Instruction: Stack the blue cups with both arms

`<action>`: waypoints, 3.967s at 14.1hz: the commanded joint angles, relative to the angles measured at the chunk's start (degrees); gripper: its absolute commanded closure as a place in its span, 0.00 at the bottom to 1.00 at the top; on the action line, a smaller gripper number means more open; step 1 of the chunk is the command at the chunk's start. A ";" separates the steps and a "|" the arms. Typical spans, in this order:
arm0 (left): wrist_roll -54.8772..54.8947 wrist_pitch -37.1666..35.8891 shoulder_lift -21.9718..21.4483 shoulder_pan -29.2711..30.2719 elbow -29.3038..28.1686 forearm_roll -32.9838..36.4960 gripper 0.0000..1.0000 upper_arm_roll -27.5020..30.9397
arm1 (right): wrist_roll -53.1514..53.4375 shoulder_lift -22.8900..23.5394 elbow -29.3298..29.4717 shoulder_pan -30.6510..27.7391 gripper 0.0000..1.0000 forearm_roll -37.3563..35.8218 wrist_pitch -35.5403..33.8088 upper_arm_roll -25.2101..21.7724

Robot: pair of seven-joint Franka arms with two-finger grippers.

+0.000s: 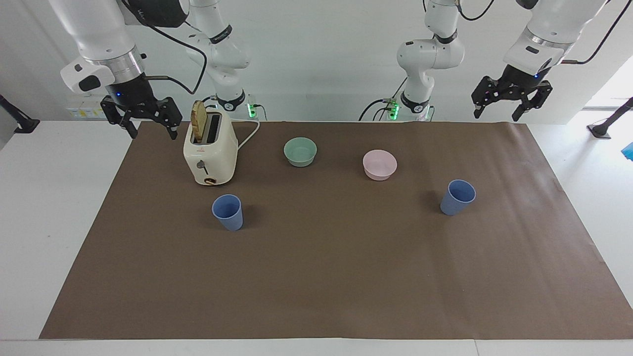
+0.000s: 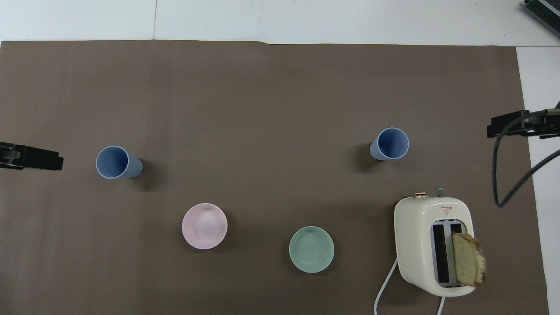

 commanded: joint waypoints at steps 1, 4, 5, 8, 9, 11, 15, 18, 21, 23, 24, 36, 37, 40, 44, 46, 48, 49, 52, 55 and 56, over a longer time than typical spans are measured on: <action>-0.41 0.20 -1.66 0.16 -2.19 -0.61 0.00 0.10 | -0.68 -1.40 -1.58 -0.80 0.00 0.60 0.34 0.13; -0.32 0.20 -1.66 0.07 -2.19 -0.61 0.00 0.10 | -0.68 -1.40 -1.58 -0.80 0.00 0.60 0.34 0.13; -0.50 0.11 -1.66 -0.10 -2.19 -0.61 0.00 0.10 | -0.68 -1.40 -1.58 -0.80 0.00 0.69 0.34 0.13; -0.50 0.02 -1.66 0.07 -2.19 -0.61 0.00 0.10 | -0.68 -1.40 -1.58 -0.80 0.00 0.69 0.43 0.13; -0.50 -0.06 -1.66 0.07 -2.19 -0.61 0.00 0.10 | -0.68 -1.40 -1.58 -0.80 0.00 0.69 0.43 0.13; -0.41 -0.07 -1.66 0.07 -2.19 -0.61 0.00 0.10 | -0.68 -1.40 -1.58 -0.80 0.00 0.69 0.43 0.13; -0.23 -0.15 -1.66 0.07 -2.19 -0.61 0.00 0.10 | -0.68 -1.40 -1.58 -0.80 0.00 0.69 0.43 0.13; -0.23 -0.15 -1.66 0.07 -2.19 -0.61 0.00 0.10 | -0.77 -1.40 -1.58 -0.80 0.00 0.69 0.43 0.13; -0.58 -0.15 -1.66 -0.37 -2.72 -0.61 0.00 0.10 | -0.77 -1.40 -1.58 -0.80 0.00 0.69 0.52 0.13; -0.24 -0.24 -1.74 -0.46 -2.81 -0.61 0.00 0.10 | -0.85 -1.40 -1.58 -0.80 0.00 0.69 0.52 0.13; -0.58 -0.24 -1.74 -0.46 -2.72 -0.61 0.00 0.10 | -0.85 -1.40 -1.58 -0.80 0.00 0.69 0.52 0.13; -1.46 10.81 1.51 4.20 -8.76 -1.57 0.00 0.63 | -0.94 -1.40 -1.58 -0.80 0.00 0.69 0.43 0.13; -1.46 13.01 1.59 4.81 -11.13 -1.66 0.00 0.63 | -0.94 -1.40 -1.58 -0.80 0.00 0.69 0.43 0.13; -1.55 19.95 3.00 5.17 -16.15 -1.57 0.00 0.63 | -0.94 -1.40 -1.58 -0.80 0.00 0.69 0.43 0.13; -3.04 24.26 6.51 5.25 -18.88 -1.57 0.00 0.71 | -0.94 -1.40 -1.58 -0.80 0.00 0.69 0.43 0.13; -3.05 27.26 7.57 6.57 -21.25 -1.57 0.00 0.63 | -0.94 -1.40 -1.58 -0.80 0.00 0.69 0.43 0.13; -3.05 29.89 8.09 6.57 -23.97 -1.57 0.00 0.63 | -0.85 -1.40 -1.58 -0.80 0.00 0.69 0.52 0.13; -3.05 32.17 9.14 6.57 -25.29 -1.57 0.00 0.63 | -0.85 -1.40 -1.58 -0.80 0.00 0.69 0.43 0.13; -3.05 35.70 10.82 6.57 -26.97 -1.66 0.00 0.63 | -0.94 -1.40 -1.58 -0.80 0.00 0.69 0.43 0.13; -3.05 35.97 11.18 6.31 -28.20 -1.66 0.13 0.63 | -0.77 -1.40 -1.58 -0.80 0.00 0.69 0.52 0.13; -3.13 35.97 11.18 6.05 -28.21 -1.75 0.34 0.63 | -0.77 -1.40 -1.67 -0.80 0.00 0.69 0.61 0.13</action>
